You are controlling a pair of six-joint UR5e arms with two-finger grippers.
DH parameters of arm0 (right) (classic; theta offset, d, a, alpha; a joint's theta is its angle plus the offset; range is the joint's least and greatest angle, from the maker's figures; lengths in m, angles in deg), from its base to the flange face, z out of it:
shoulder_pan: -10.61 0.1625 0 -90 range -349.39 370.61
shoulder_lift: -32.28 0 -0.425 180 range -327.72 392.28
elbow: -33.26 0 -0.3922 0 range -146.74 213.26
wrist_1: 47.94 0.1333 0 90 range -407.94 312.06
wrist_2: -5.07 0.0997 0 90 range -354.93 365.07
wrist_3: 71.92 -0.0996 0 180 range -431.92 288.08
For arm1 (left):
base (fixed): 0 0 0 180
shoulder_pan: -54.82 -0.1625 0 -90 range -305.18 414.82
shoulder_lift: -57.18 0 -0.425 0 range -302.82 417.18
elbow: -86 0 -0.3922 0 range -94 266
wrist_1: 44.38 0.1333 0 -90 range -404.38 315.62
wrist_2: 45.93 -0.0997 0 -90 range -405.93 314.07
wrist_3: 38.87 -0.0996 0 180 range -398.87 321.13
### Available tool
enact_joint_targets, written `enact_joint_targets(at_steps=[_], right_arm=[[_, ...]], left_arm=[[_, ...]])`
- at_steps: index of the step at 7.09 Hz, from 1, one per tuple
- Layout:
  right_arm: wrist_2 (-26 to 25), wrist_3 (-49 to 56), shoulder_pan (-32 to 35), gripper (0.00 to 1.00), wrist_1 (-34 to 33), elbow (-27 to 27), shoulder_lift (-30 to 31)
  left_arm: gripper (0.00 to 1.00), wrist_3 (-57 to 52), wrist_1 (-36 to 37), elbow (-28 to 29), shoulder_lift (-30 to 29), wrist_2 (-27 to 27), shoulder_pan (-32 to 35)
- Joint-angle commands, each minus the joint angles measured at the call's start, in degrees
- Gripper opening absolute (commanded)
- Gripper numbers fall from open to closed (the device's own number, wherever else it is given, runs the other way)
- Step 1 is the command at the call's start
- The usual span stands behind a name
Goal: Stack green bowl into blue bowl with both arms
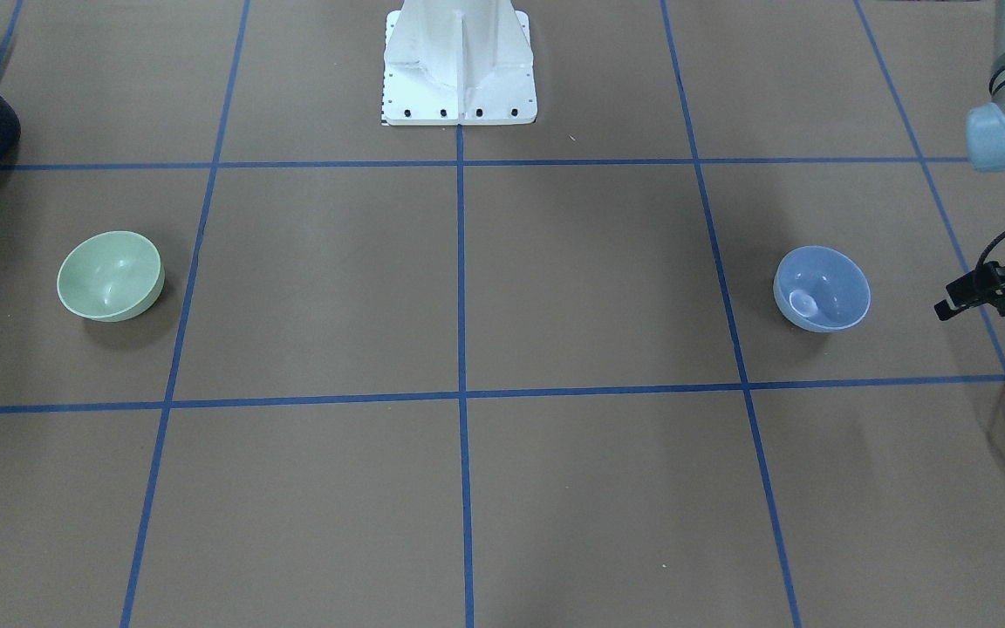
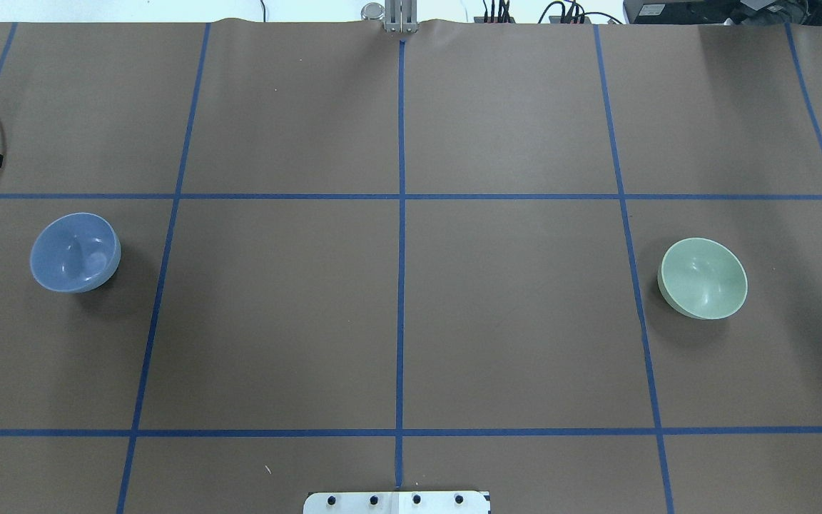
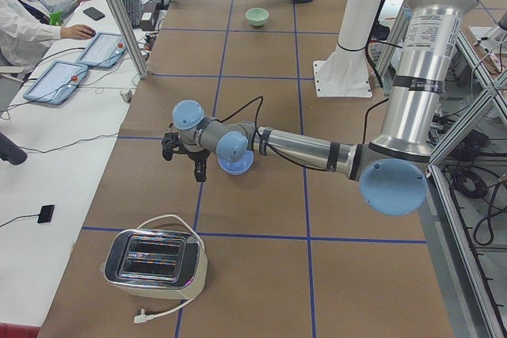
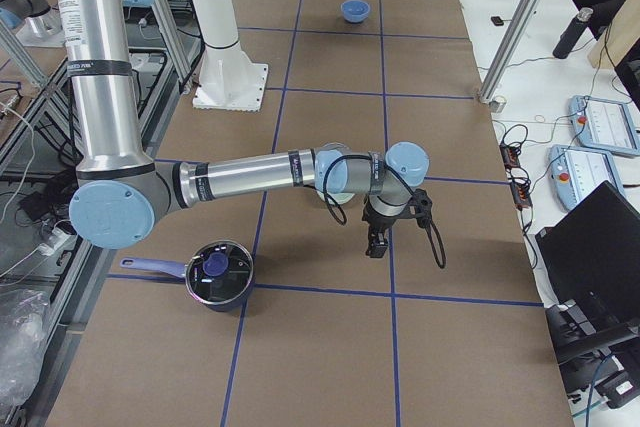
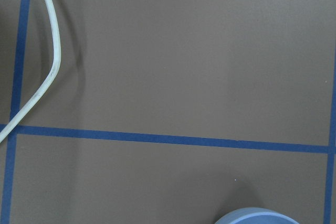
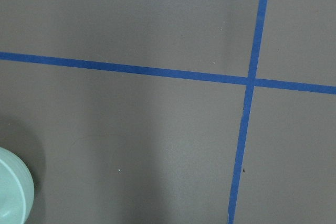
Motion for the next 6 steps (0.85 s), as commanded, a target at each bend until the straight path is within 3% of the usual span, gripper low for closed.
enact_joint_targets(at_steps=[1, 2, 5, 6], right_arm=[[0.04, -0.01, -0.11, 1.00, 0.00, -0.01, 0.00], [0.04, -0.01, -0.19, 1.00, 0.00, 0.08, 0.00], [0.04, -0.01, -0.63, 1.00, 0.00, 0.17, -0.44], [0.04, 0.08, -1.07, 1.00, 0.00, 0.00, -0.53]], left_arm=[[1.00, 0.32, -0.04, -0.01, 0.09, -0.11, -0.69], [1.00, 0.85, -0.21, -0.10, 0.26, -0.02, -1.92], [1.00, 9.80, -14.84, 0.25, 5.52, -0.37, -7.37], [1.00, 9.82, -15.33, 0.25, 5.88, -0.46, -8.16]])
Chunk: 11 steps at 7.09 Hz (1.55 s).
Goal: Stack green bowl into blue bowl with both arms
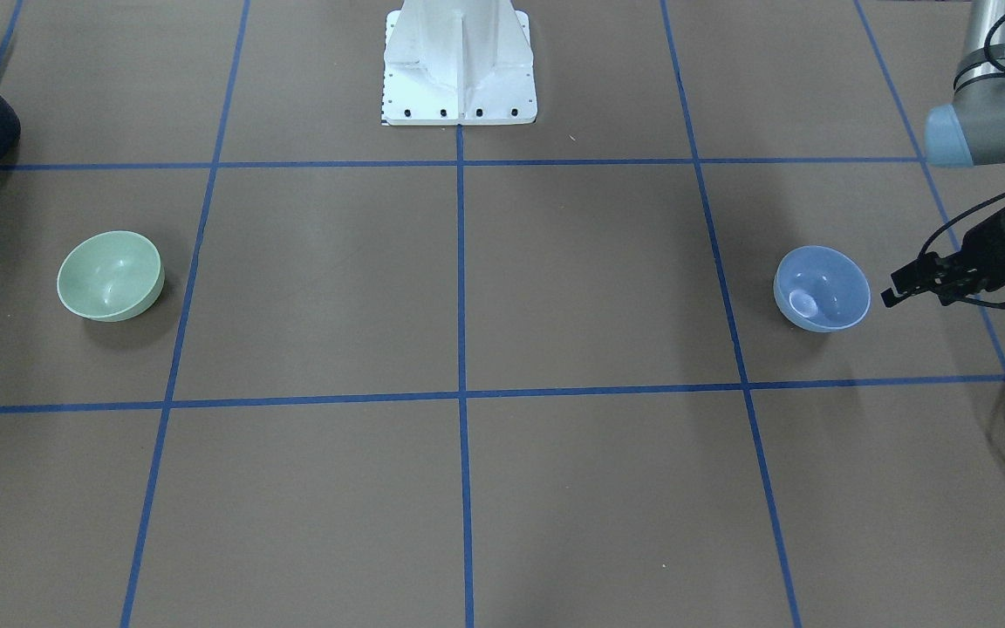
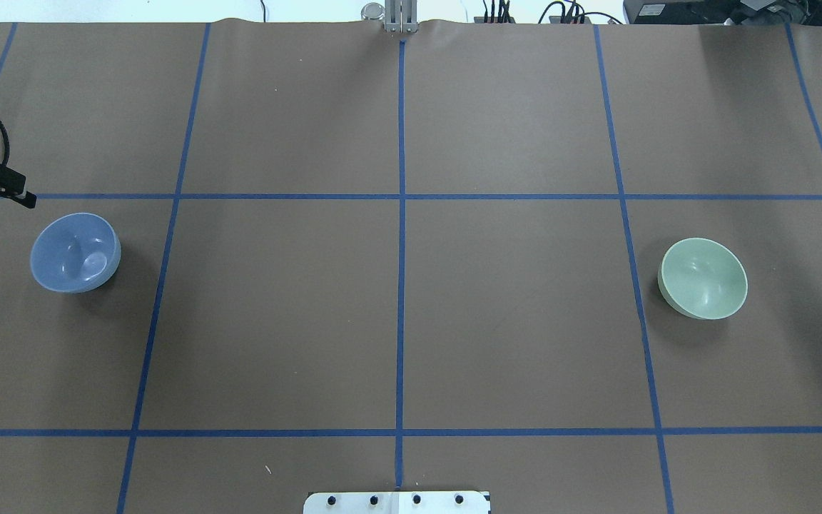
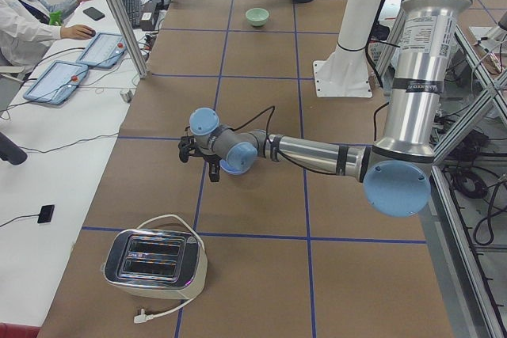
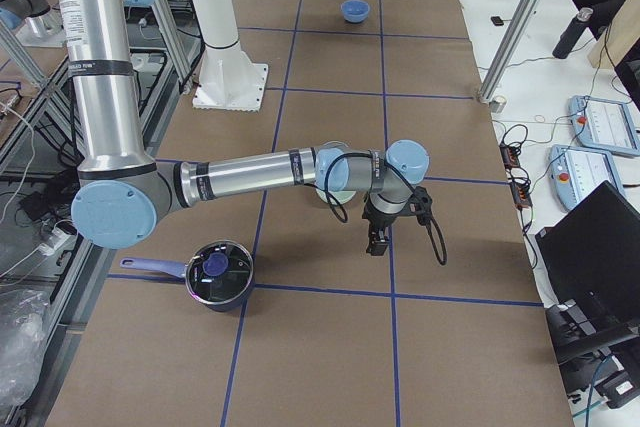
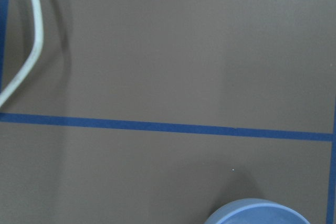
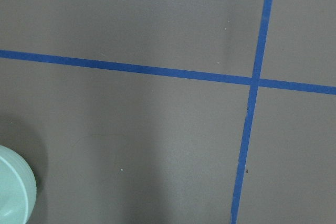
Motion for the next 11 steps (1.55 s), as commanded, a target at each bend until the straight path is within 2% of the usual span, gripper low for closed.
enact_joint_targets(at_steps=[1, 5, 8, 9, 11], right_arm=[[0.00, -0.01, -0.62, 1.00, 0.00, -0.17, -0.56], [-0.09, -0.02, -0.70, 1.00, 0.00, -0.34, -0.48], [-0.09, -0.02, -0.88, 1.00, 0.00, -0.60, -0.48], [-0.09, -0.02, -0.97, 1.00, 0.00, -0.60, -0.48], [-0.09, -0.02, -1.06, 1.00, 0.00, -0.78, -0.39]], left_arm=[[1.00, 1.58, -3.13, 0.11, 1.32, -0.10, -1.76], [1.00, 0.61, -2.78, -0.51, 1.33, 0.95, -1.50], [1.00, -5.78, -2.25, 0.02, 1.32, 3.42, 0.68], [1.00, -10.85, 1.06, 0.11, 1.32, 3.50, 2.26], [1.00, -28.75, 15.00, -0.15, 0.80, 2.63, 9.63]])
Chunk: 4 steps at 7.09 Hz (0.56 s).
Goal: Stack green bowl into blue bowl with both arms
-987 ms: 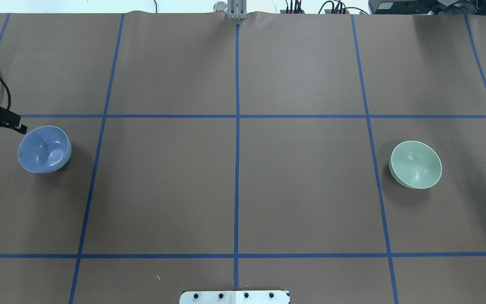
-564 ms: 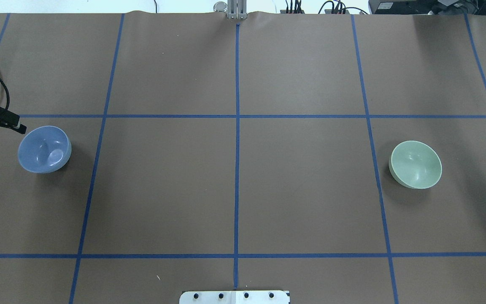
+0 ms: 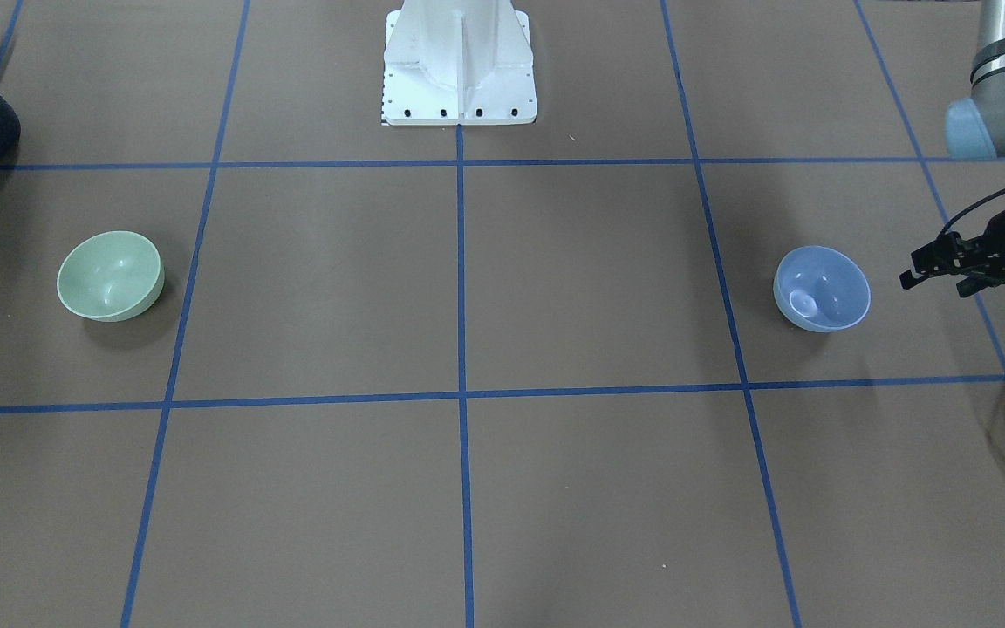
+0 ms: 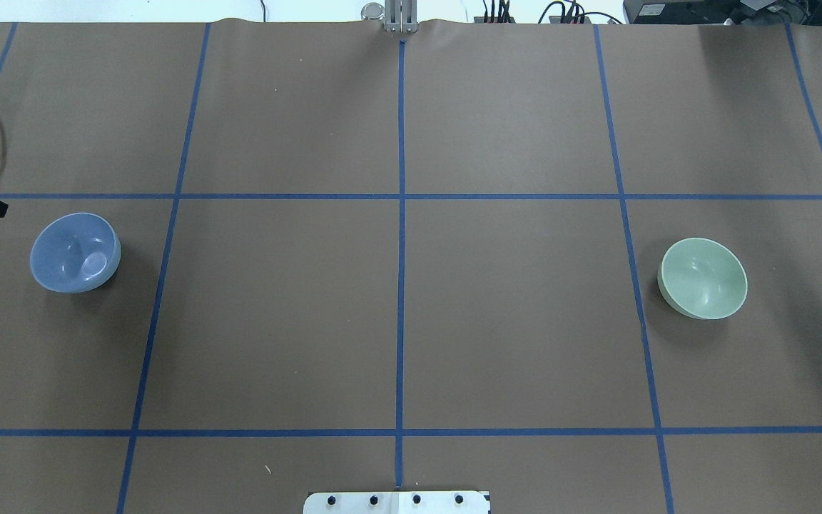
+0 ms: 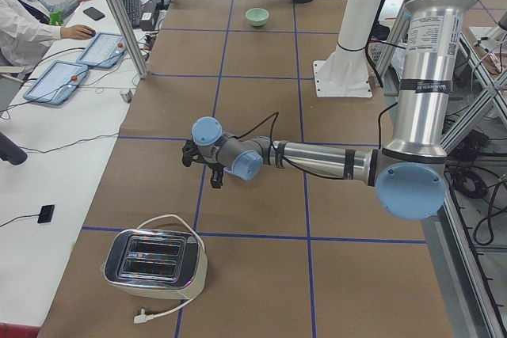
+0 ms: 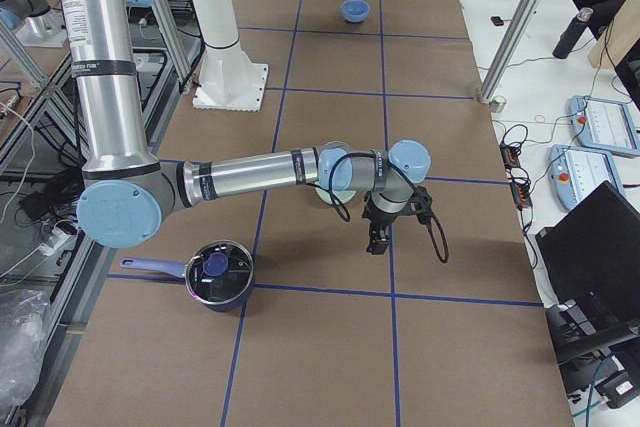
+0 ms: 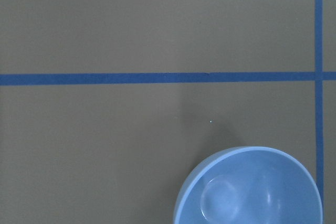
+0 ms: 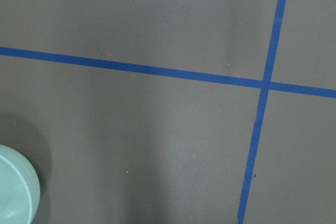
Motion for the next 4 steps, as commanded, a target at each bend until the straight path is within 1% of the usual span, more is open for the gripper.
enact_joint_targets(at_steps=[1, 2, 3, 4], right_arm=[[0.00, 0.00, -0.08, 1.00, 0.00, -0.12, 0.04], [0.00, 0.00, -0.16, 1.00, 0.00, -0.03, 0.04], [-0.09, 0.00, -0.16, 1.00, 0.00, -0.12, 0.04], [-0.09, 0.00, -0.16, 1.00, 0.00, -0.12, 0.04]], left_arm=[[1.00, -12.64, 10.80, -0.15, -0.50, -1.49, 6.95], [1.00, -12.75, 11.01, -0.15, -0.42, -5.85, 7.68], [1.00, -14.84, 11.79, 0.02, -0.42, -7.55, 8.29], [1.00, -18.08, 16.24, -0.41, -0.50, -7.57, 9.43]])
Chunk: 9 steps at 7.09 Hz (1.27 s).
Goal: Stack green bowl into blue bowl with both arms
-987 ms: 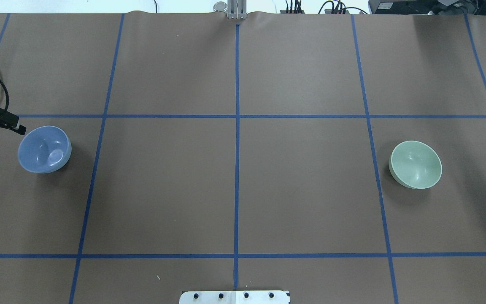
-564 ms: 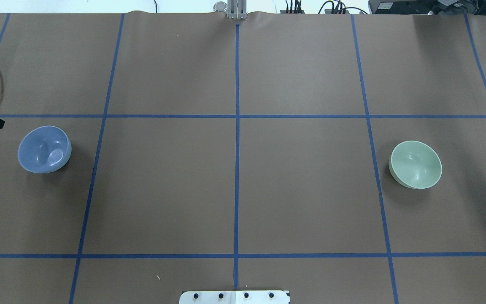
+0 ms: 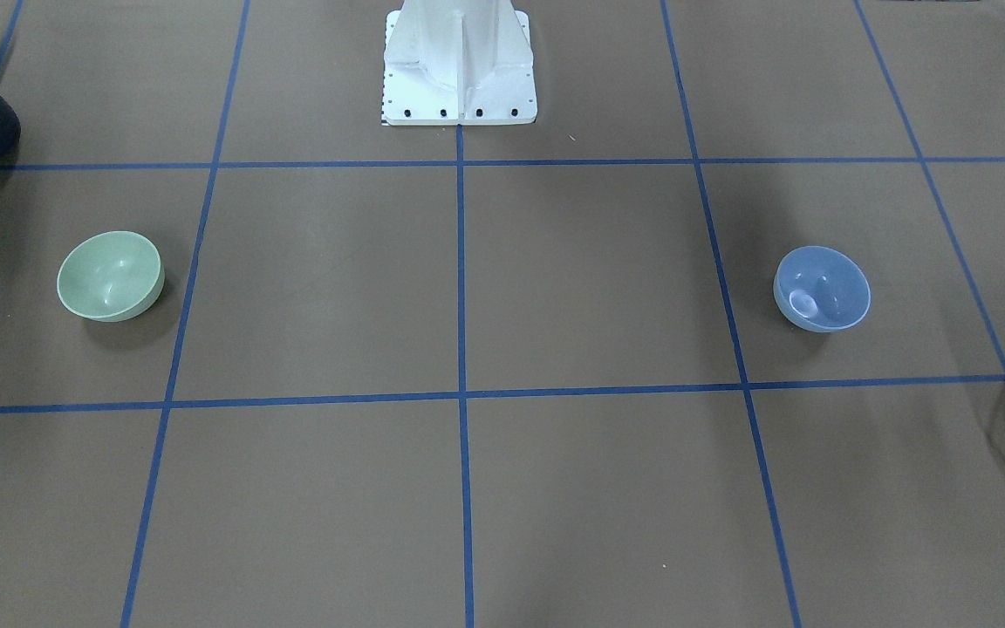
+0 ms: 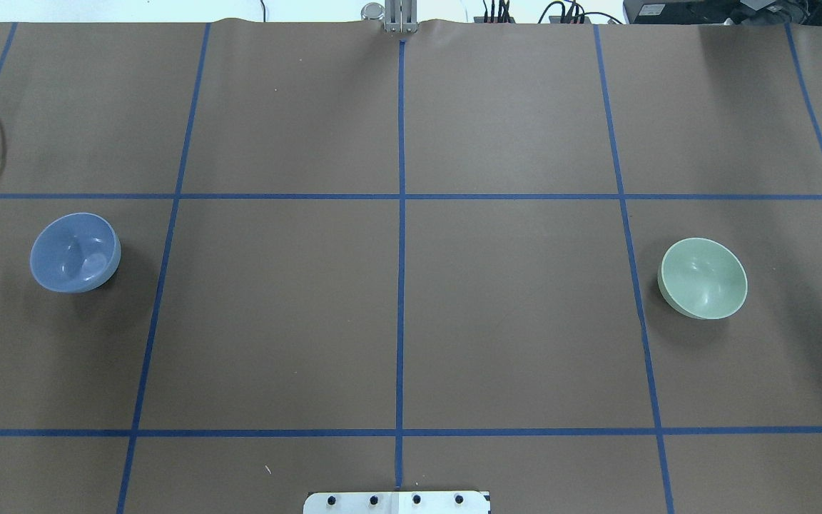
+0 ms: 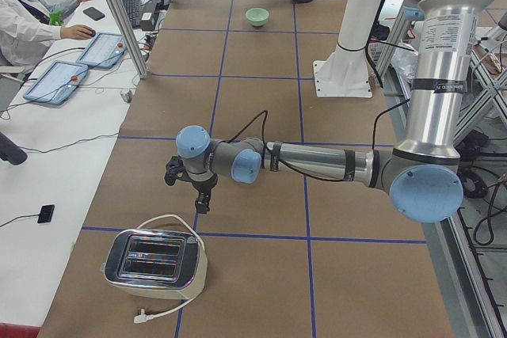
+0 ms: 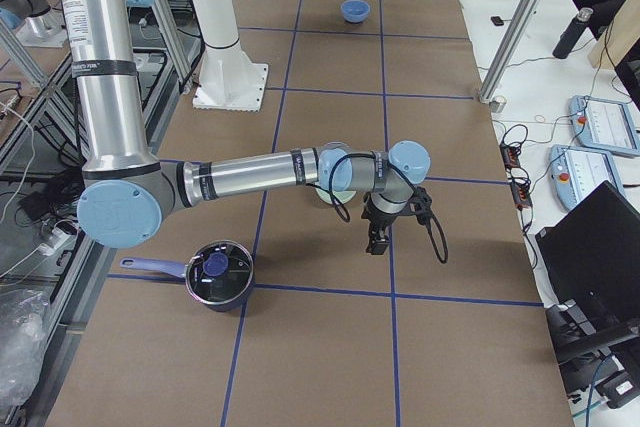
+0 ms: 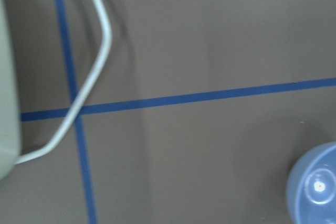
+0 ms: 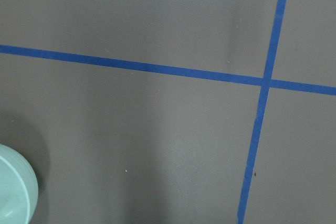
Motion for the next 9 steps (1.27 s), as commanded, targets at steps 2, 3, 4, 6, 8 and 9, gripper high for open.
enact_joint_targets(at_steps=[2, 3, 4, 6, 8, 9], right_arm=[[-0.03, 0.00, -0.02, 1.00, 0.00, -0.03, 0.00], [-0.03, 0.00, -0.02, 1.00, -0.09, -0.03, 0.09], [-0.03, 0.00, -0.02, 1.00, 0.00, -0.03, 0.09], [-0.12, 0.09, -0.02, 1.00, 0.00, -0.03, 0.09], [-0.03, 0.09, -0.02, 1.00, 0.00, -0.03, 0.00], [-0.12, 0.09, -0.02, 1.00, 0.00, -0.03, 0.00]], left_arm=[[1.00, -6.17, 9.31, -1.75, -0.42, -0.77, 3.09], [1.00, -7.91, 9.41, -1.85, 0.19, -0.51, 3.18], [1.00, -8.11, 9.50, -1.94, 0.46, -0.33, 3.18], [1.00, -8.28, 9.50, -1.85, 0.37, -0.33, 3.18], [1.00, -8.28, 9.50, -1.85, 0.37, -0.33, 3.18], [1.00, -8.28, 9.50, -1.85, 0.37, -0.33, 3.18]])
